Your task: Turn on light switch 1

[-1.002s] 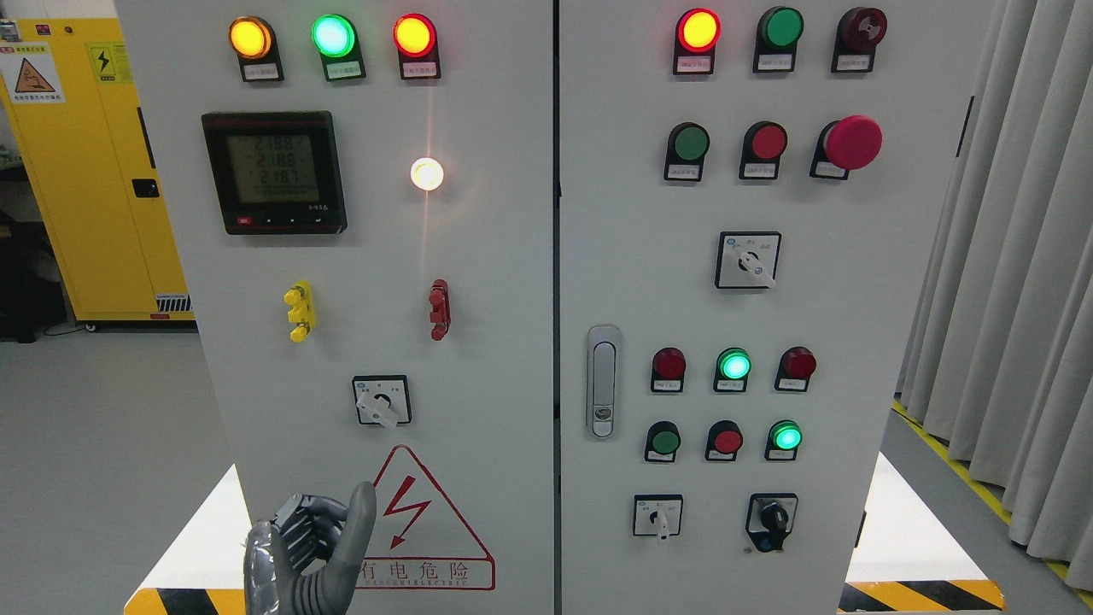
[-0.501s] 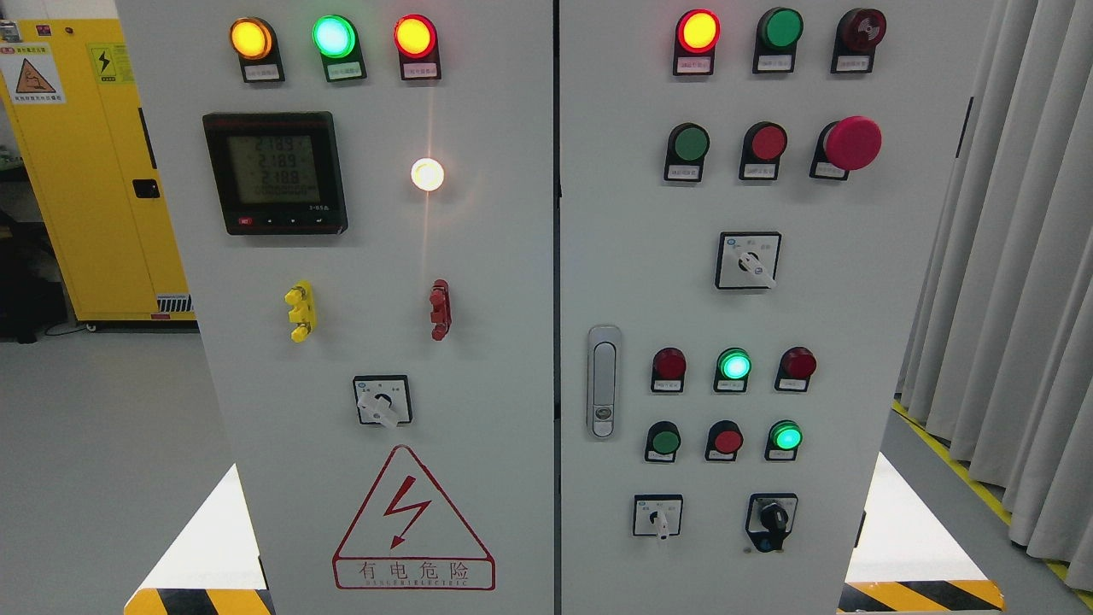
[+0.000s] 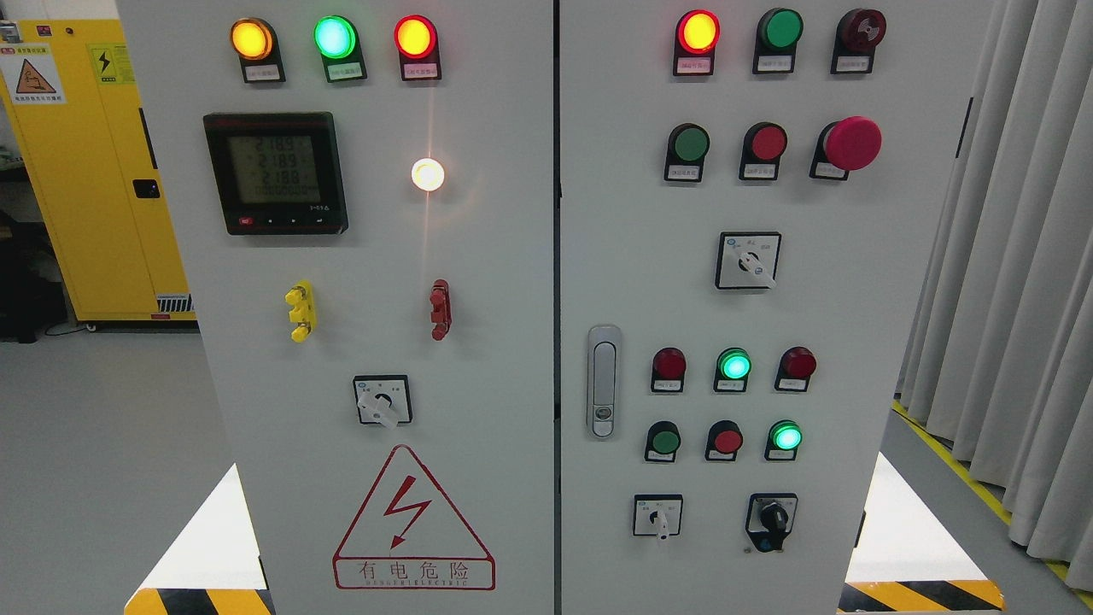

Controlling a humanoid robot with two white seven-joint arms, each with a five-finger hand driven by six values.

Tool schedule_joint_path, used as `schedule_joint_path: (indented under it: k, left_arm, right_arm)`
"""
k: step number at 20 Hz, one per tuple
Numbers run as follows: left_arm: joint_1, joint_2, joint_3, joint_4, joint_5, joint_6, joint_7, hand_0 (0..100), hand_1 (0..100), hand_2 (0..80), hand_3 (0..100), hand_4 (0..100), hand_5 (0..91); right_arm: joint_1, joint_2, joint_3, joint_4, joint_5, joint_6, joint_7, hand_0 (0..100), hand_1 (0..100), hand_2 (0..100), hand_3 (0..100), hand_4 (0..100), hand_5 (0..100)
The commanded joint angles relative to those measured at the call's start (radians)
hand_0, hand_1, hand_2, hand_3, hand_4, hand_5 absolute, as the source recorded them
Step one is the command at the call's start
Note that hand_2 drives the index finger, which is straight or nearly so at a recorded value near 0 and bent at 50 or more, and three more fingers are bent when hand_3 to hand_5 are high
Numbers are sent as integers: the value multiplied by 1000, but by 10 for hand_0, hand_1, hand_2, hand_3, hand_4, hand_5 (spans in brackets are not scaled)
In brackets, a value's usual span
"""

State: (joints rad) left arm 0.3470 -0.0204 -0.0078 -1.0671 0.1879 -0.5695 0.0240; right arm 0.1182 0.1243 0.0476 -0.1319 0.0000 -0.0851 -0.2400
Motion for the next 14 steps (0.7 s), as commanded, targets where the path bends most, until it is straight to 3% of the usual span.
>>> schedule_joint_path:
  k: [1,2,4,5,6,9,14]
  left_arm:
    - [-19,27,20,729,25,46,-108,0,378,137,372,327,0]
    - [-29,30,20,751,25,100,-111,0,363,42,230,176,0]
    - [-48,36,20,779,25,250,-121,0,351,0,176,125,0]
    - [-52,36,20,792,24,299,-136,4,342,0,111,27,0]
    - [-54,34,20,808,19,316,-163,20,338,0,99,0,0]
    - [-91,34,14,884,15,336,-262,47,318,0,0,0,0]
    - [-126,33,-26,932,-30,388,-271,64,245,0,0,0,0]
  right_arm:
    - [0,0,0,0,-29,1,-1,0,500,40,0,0,0]
    - [0,0,0,0,-29,1,1,0,500,40,0,0,0]
    - [0,0,0,0,-29,1,1,0,500,40,0,0,0]
    - [0,0,0,0,-29,1,1,0,500,40,0,0,0]
    - [0,0,0,0,-29,1,1,0,500,40,0,0,0]
    - [0,0,0,0,-29,1,1,0,500,40,0,0,0]
    - [0,0,0,0,-29,1,-1,0,500,40,0,0,0]
